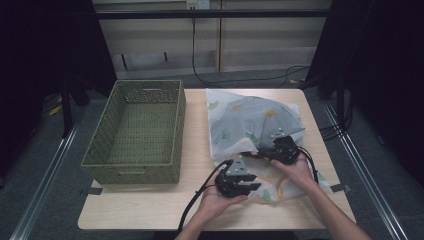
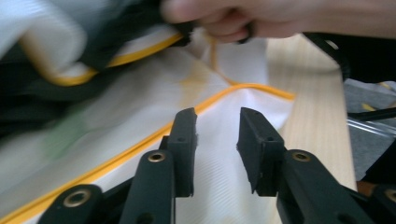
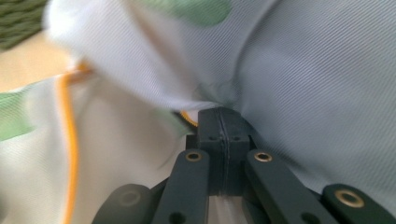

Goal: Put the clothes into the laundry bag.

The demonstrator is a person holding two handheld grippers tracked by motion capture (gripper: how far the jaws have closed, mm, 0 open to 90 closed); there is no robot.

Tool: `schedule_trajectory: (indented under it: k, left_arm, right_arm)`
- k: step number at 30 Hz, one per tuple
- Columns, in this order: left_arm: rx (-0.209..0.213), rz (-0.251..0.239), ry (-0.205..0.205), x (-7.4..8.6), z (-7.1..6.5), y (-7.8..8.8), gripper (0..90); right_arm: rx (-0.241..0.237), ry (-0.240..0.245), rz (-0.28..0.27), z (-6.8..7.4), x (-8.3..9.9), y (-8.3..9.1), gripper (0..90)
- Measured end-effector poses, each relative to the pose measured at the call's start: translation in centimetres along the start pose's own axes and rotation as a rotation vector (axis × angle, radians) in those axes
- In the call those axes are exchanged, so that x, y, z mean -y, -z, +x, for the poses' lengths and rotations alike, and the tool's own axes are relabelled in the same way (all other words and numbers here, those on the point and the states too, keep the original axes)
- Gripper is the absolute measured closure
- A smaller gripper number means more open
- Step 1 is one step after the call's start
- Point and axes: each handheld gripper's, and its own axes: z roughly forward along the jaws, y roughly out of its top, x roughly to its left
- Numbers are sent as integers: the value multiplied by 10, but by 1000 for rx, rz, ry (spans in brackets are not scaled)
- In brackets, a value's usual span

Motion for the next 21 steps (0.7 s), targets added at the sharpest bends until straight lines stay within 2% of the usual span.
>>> schedule_trajectory:
  k: [4, 6, 10, 12, 13, 15, 16, 18, 20, 21]
  left_arm:
    - [-87, 14, 42, 8, 14, 12, 662]
    - [-104, 9, 52, 11, 20, 13, 651]
    - [-166, 67, 38, 15, 29, 15, 633]
    - [-172, 102, 43, 19, 34, 15, 633]
    - [-185, 145, 28, 21, 36, 14, 626]
    - [-225, 196, 7, 27, 37, 14, 608]
    - [-225, 207, 15, 31, 38, 14, 610]
    - [-253, 210, 18, 38, 37, 17, 602]
    - [-250, 163, 48, 45, 37, 21, 630]
    - [-263, 180, 37, 46, 37, 25, 643]
  right_arm:
    - [-32, 20, -17, 10, 10, 19, 900]
    - [-55, 8, -42, 14, 15, 30, 900]
    - [-82, 4, -78, 19, 24, 51, 900]
    - [-91, -2, -95, 19, 30, 60, 900]
    - [-94, -7, -101, 19, 32, 66, 900]
    - [-73, -29, -130, 15, 37, 75, 900]
    - [-66, -42, -151, 12, 38, 80, 900]
    - [-46, -73, -198, 5, 39, 89, 900]
    - [-36, -88, -240, 0, 37, 97, 900]
    - [-42, -95, -263, -1, 36, 100, 900]
